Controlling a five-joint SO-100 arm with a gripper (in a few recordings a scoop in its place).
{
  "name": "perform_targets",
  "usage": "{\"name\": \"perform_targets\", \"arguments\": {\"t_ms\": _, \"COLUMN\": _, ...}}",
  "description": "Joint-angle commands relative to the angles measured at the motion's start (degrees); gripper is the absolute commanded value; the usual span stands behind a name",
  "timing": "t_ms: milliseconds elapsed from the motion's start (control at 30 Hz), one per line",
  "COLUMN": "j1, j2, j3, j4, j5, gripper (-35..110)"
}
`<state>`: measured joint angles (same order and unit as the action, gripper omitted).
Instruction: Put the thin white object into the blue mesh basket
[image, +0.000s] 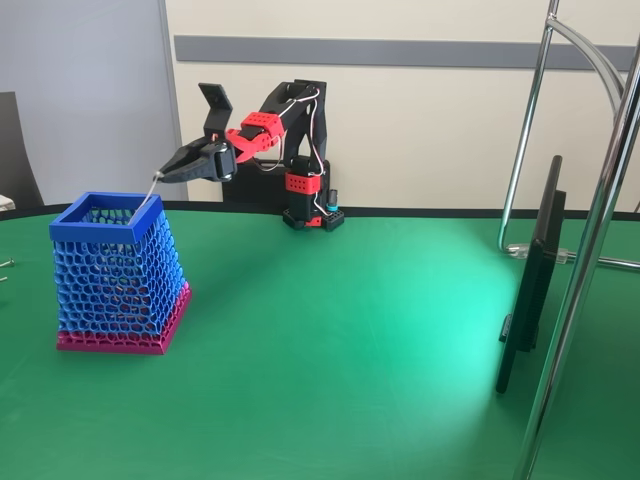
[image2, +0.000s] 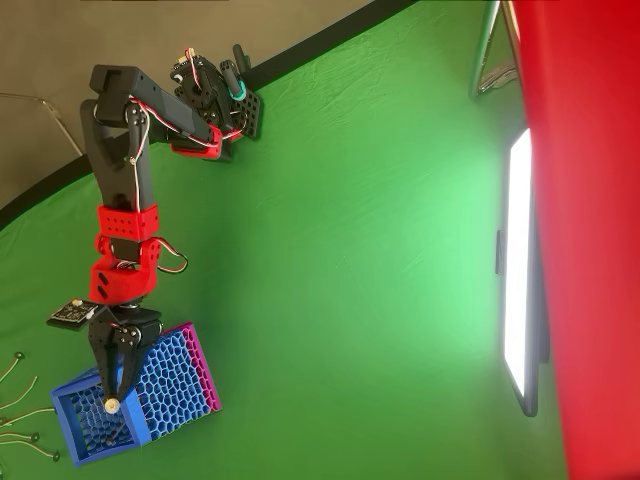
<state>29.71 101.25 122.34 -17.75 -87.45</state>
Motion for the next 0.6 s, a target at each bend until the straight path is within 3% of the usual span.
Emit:
{"name": "perform_targets", "arguments": {"t_ms": 0, "j1": -1.2, "j2": 4.1, "j3": 2.4, "j4": -2.2, "j5": 0.7, "gripper": 12}}
{"name": "perform_targets", "arguments": {"t_ms": 567, "j1": -12.2, "j2": 18.5, "j3": 19.8, "j4": -5.5, "j5": 8.3, "gripper": 14}}
